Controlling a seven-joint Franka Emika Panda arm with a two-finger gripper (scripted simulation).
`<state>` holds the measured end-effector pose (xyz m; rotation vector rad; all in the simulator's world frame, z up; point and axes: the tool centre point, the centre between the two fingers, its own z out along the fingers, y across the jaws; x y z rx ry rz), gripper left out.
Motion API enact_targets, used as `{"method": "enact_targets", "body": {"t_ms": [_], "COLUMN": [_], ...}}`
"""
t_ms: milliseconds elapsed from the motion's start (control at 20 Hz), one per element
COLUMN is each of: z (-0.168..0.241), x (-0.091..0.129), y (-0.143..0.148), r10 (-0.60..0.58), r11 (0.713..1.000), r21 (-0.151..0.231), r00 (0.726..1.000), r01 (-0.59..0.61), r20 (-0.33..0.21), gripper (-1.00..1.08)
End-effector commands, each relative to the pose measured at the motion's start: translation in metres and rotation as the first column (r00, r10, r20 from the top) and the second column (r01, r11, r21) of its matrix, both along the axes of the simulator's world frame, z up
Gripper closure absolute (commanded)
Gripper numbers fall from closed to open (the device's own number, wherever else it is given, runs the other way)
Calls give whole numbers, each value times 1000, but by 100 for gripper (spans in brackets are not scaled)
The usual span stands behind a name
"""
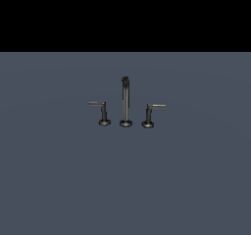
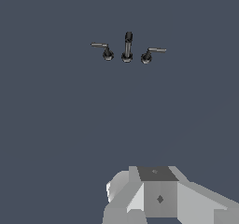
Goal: Turn on the faucet by rotating a designated handle.
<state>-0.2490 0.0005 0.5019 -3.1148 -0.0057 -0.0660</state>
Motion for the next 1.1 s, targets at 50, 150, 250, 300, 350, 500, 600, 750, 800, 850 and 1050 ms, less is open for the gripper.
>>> {"method": "enact_targets", "body": {"t_ms": [50, 150, 250, 300, 350, 500, 600, 750, 800, 850, 1050], "z": [0, -1, -3, -4, -6, -12, -18, -28, -31, -35, -54], "x": [0, 0, 1, 2, 2, 5, 7, 12, 14, 16, 26], "y": [0, 1, 3, 4, 6, 11, 16, 25, 29, 32, 48], "r10": [-1, -5, -13, -18, -25, -51, -74, -116, -132, -149, -225], "r11": [1000, 1000, 1000, 1000, 1000, 999, 997, 993, 991, 989, 974], "r21": [0, 0, 0, 0, 0, 1, 1, 1, 1, 2, 2], "r00": [1000, 1000, 1000, 1000, 1000, 999, 997, 993, 991, 989, 974], "r01": [1, 5, 13, 18, 25, 51, 74, 116, 132, 149, 225], "r20": [0, 0, 0, -1, -1, -2, -3, -4, -5, -5, -8], "gripper": [108, 108, 108, 108, 108, 108, 108, 108, 108, 108, 108]}}
